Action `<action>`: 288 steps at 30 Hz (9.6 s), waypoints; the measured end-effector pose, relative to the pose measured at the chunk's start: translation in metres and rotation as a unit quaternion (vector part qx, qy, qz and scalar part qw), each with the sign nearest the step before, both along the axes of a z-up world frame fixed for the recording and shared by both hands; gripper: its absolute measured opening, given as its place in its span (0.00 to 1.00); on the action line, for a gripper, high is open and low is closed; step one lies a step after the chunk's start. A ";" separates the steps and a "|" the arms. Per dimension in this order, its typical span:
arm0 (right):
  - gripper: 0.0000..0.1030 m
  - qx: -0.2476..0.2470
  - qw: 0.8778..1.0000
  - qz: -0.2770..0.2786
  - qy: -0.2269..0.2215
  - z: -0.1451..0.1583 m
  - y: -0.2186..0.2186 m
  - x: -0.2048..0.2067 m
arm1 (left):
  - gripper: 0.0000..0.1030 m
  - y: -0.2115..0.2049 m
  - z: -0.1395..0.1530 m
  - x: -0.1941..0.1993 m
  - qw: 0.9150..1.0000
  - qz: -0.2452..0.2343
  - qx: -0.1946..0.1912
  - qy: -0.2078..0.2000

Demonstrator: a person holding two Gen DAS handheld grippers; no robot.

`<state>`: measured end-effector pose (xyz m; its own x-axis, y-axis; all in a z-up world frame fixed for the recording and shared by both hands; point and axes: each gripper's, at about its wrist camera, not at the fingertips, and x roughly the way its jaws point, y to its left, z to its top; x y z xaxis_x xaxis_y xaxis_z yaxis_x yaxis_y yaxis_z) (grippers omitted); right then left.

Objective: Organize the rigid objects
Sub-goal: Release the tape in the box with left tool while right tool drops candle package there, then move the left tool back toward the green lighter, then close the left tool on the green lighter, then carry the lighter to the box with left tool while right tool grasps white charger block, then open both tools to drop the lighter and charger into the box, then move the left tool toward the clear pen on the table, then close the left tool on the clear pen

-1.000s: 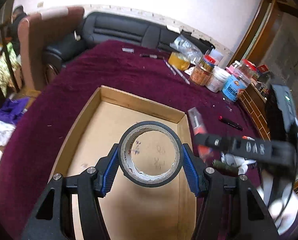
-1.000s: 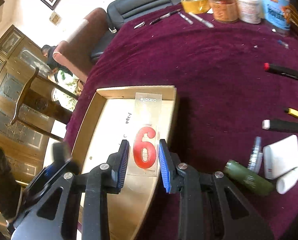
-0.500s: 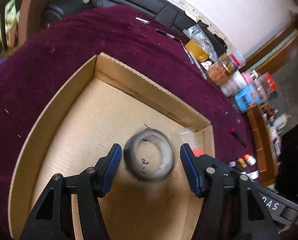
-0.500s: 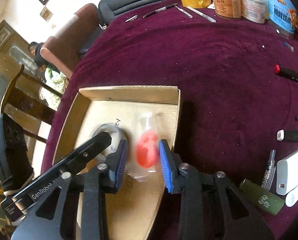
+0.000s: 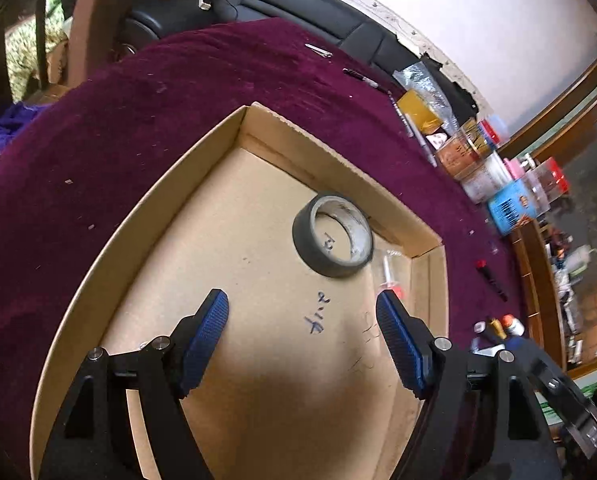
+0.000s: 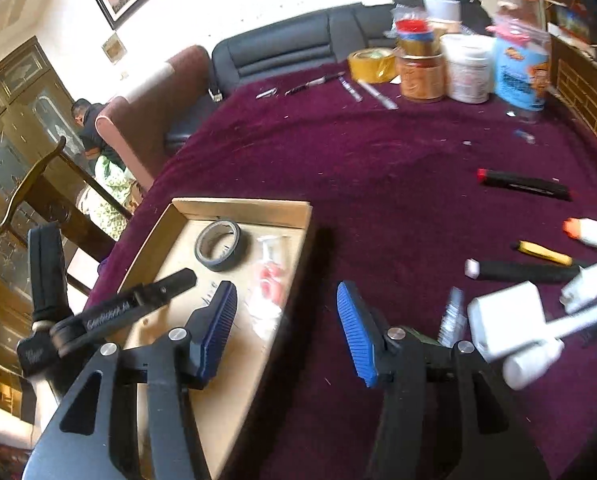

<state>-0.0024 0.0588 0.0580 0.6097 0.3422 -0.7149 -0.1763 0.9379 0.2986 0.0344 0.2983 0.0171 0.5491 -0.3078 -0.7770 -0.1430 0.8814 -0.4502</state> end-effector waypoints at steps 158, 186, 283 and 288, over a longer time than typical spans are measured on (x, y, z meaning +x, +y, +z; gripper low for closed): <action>0.77 -0.099 0.992 -0.054 0.058 -0.045 -0.131 0.009 | 0.16 -0.068 0.050 -0.138 0.986 -0.114 -0.018 -0.119; 0.73 -0.083 0.994 0.070 -0.030 0.011 -0.047 -0.016 | 0.16 0.001 0.045 -0.078 0.994 -0.050 0.073 -0.060; 1.00 0.090 0.964 -0.250 -0.016 -0.065 -0.312 -0.052 | 0.11 -0.280 0.000 -0.033 0.954 -0.234 0.182 -0.056; 1.00 0.072 0.965 -0.250 -0.013 -0.064 -0.307 -0.050 | 0.12 -0.243 0.034 -0.068 0.964 -0.227 0.109 -0.087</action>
<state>-0.0522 -0.2483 -0.0064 0.7421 0.0950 -0.6635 0.2790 0.8562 0.4348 -0.0335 0.0550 0.0514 0.5235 -0.3874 -0.7588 0.3409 0.9115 -0.2301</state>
